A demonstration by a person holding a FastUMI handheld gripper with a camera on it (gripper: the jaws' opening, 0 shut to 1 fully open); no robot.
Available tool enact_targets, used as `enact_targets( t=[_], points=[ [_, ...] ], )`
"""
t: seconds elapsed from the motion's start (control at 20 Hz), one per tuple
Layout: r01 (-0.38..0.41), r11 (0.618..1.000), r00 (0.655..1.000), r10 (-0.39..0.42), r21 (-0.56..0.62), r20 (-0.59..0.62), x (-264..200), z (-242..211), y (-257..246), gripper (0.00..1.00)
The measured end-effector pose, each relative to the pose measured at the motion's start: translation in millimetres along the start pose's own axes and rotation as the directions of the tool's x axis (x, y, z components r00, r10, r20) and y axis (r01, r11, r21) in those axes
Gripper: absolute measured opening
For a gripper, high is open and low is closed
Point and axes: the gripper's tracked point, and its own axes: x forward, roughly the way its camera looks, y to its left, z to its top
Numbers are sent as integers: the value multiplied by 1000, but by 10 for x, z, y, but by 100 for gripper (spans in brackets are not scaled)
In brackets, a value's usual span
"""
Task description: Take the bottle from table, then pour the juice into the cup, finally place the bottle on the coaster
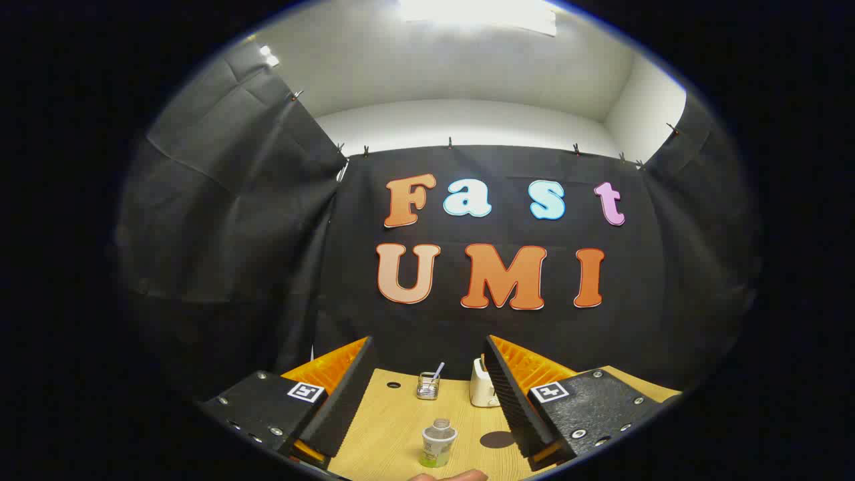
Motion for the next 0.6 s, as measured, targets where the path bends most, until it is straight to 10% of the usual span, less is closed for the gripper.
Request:
enact_targets(
  t=[0.6],
  points=[
    [-18, 1000, 1000, 18, -24, -4, -65, 33, 196, 96]
  ],
)
